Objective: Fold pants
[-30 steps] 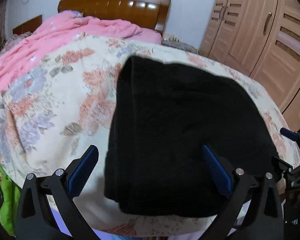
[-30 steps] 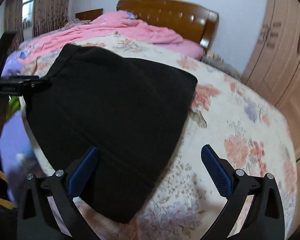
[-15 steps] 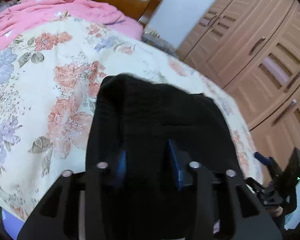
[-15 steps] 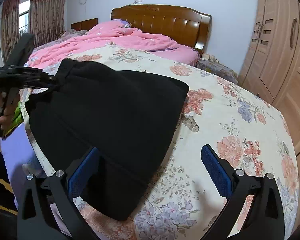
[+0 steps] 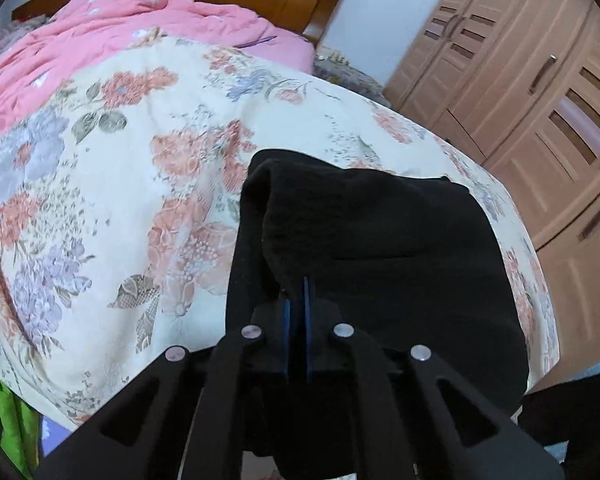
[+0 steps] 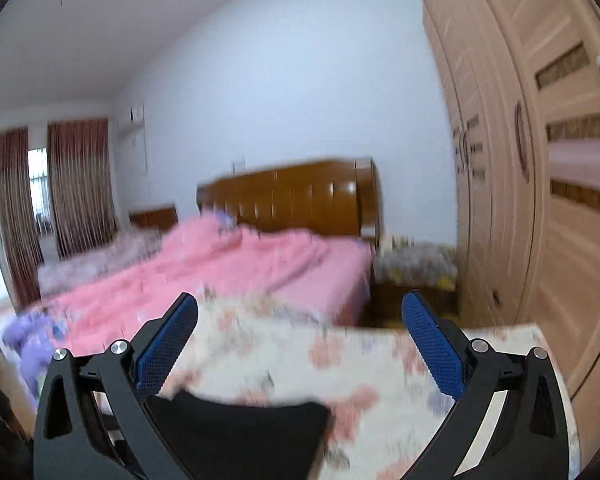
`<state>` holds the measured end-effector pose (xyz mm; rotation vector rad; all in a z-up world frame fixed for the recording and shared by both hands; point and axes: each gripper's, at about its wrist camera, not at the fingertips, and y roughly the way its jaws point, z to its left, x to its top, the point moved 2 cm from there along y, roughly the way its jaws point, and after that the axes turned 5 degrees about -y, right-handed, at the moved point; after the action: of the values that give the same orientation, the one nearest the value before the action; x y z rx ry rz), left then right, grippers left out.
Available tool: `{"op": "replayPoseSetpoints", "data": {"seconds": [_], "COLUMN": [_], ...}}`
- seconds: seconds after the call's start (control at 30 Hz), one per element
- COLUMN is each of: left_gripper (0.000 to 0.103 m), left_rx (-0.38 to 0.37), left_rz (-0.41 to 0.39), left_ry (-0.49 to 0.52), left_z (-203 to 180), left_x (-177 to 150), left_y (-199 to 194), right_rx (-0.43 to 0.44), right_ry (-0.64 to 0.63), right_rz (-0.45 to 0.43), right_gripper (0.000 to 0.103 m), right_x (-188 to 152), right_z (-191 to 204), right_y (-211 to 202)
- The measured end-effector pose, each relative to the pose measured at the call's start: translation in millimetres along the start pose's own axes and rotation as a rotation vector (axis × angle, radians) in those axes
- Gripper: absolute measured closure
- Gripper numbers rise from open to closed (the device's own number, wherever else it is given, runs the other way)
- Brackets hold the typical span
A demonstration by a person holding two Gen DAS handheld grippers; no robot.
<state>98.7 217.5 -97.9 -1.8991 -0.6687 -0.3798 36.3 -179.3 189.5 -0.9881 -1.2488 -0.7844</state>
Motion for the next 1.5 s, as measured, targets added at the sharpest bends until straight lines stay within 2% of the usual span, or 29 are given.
{"op": "replayPoseSetpoints", "data": {"seconds": [0.07, 0.13, 0.2, 0.27, 0.33, 0.37, 0.43, 0.47, 0.53, 0.63, 0.67, 0.7, 0.73, 0.8, 0.83, 0.87, 0.9, 0.93, 1.03, 1.1, 1.17, 1.2, 1.23, 1.27, 1.3, 1.33, 1.43, 1.5], "left_gripper": [0.094, 0.094, 0.093, 0.092, 0.088, 0.086, 0.085, 0.085, 0.083, 0.074, 0.047, 0.028, 0.027, 0.028, 0.028, 0.029, 0.029, 0.029, 0.015, 0.007, 0.007, 0.008, 0.008, 0.009, 0.011, 0.011, 0.012, 0.012], "left_rx": [0.024, 0.048, 0.074, 0.088, 0.086, 0.081, 0.051, 0.039, 0.014, 0.019, 0.055, 0.120, 0.145, 0.119, 0.132, 0.178, 0.223, 0.196, -0.016, -0.116, -0.203, -0.227, -0.209, -0.123, -0.099, -0.142, -0.289, -0.282], "left_rz": [0.003, -0.002, -0.006, -0.006, -0.007, -0.006, -0.002, 0.000, -0.001, -0.012, -0.017, -0.027, -0.034, -0.035, -0.062, -0.097, -0.137, -0.180, -0.197, -0.189, -0.112, -0.079, -0.030, 0.013, 0.016, -0.005, -0.052, -0.036], "left_ry": [0.001, 0.011, 0.029, 0.034, 0.023, 0.018, -0.002, -0.007, -0.014, -0.008, -0.010, -0.013, -0.019, -0.079, -0.087, -0.070, -0.046, -0.020, 0.052, 0.064, 0.009, -0.020, -0.055, -0.045, -0.030, -0.046, -0.166, -0.181], "left_z": [0.3, -2.9, -6.5, -7.2, -5.0, -3.1, 3.6, 5.6, 10.4, 12.3, 14.0, 17.4, 21.1, 26.4, 23.5, 16.8, 7.6, -8.8, -58.9, -81.1, -85.9, -83.0, -75.3, -67.3, -59.0, -52.6, -29.4, -33.3], "left_x": [-2.7, -4.1, -5.7, -5.2, -5.6, -6.1, -7.9, -8.5, -9.8, -11.0, -11.0, -10.6, -10.8, -12.1, -12.8, -13.4, -13.1, -11.9, -3.1, 5.9, 20.3, 24.1, 27.5, 26.8, 23.3, 19.5, 16.1, 17.8], "left_y": [1.3, 0.5, 1.0, 1.3, 0.4, 0.8, 2.5, 3.3, 3.3, 2.4, 2.4, 2.6, 2.2, -5.5, -16.3, -28.1, -40.6, -55.5, -66.6, -53.6, -17.4, -3.0, 16.1, 34.0, 43.0, 44.3, 38.2, 32.6], "right_rx": [0.008, 0.043, 0.064, 0.159, 0.240, 0.248, 0.136, 0.174, 0.223, 0.124, 0.150, 0.202, 0.236, 0.205, 0.181, 0.187, 0.189, 0.188, 0.186, 0.193, 0.199, 0.198, 0.187, 0.140, 0.067, 0.030, 0.025, 0.000], "right_ry": [-0.052, -0.106, -0.187, -0.186, -0.179, -0.255, -0.363, -0.272, -0.121, -0.179, -0.193, -0.184, -0.180, -0.289, -0.352, -0.327, -0.307, -0.303, -0.312, -0.305, -0.272, -0.245, -0.227, -0.221, -0.231, -0.234, -0.139, -0.101], "right_rz": [0.017, 0.145, 0.305, 0.473, 0.593, 0.662, 0.767, 0.839, 0.844, 0.784, 0.718, 0.684, 0.693, 0.824, 0.835, 0.798, 0.806, 0.801, 0.787, 0.775, 0.756, 0.739, 0.727, 0.716, 0.717, 0.720, 0.731, 0.726], "right_gripper": [0.004, 0.004, 0.005, 0.005, 0.012, 0.012, 0.008, 0.005, 0.006, 0.005, 0.005, 0.005, 0.005, 0.004, 0.004, 0.004, 0.004, 0.004, 0.004, 0.004, 0.005, 0.005, 0.005, 0.005, 0.005, 0.005, 0.005, 0.005], "right_x": [-4.5, -37.3, -89.2, -137.5, -170.2, -191.8, -221.6, -237.0, -238.8, -216.8, -206.0, -201.0, -203.8, -237.3, -249.9, -247.9, -247.0, -246.4, -248.5, -244.9, -234.7, -229.2, -224.5, -220.7, -219.7, -220.4, -223.8, -217.3], "right_z": [8.7, 24.9, 48.4, 69.4, 86.3, 99.0, 100.3, 87.8, 68.5, 77.3, 88.1, 95.2, 98.8, 115.2, 120.4, 117.3, 113.8, 112.8, 114.1, 113.9, 107.5, 101.3, 96.5, 87.3, 77.7, 71.7, 46.0, 41.1], "right_y": [7.4, 36.7, 81.7, 128.1, 161.0, 185.3, 214.5, 230.7, 235.3, 207.4, 189.7, 181.8, 183.0, 202.8, 208.6, 207.9, 206.6, 206.8, 206.5, 205.1, 201.8, 197.7, 195.3, 193.7, 194.4, 196.1, 203.4, 206.9]}}
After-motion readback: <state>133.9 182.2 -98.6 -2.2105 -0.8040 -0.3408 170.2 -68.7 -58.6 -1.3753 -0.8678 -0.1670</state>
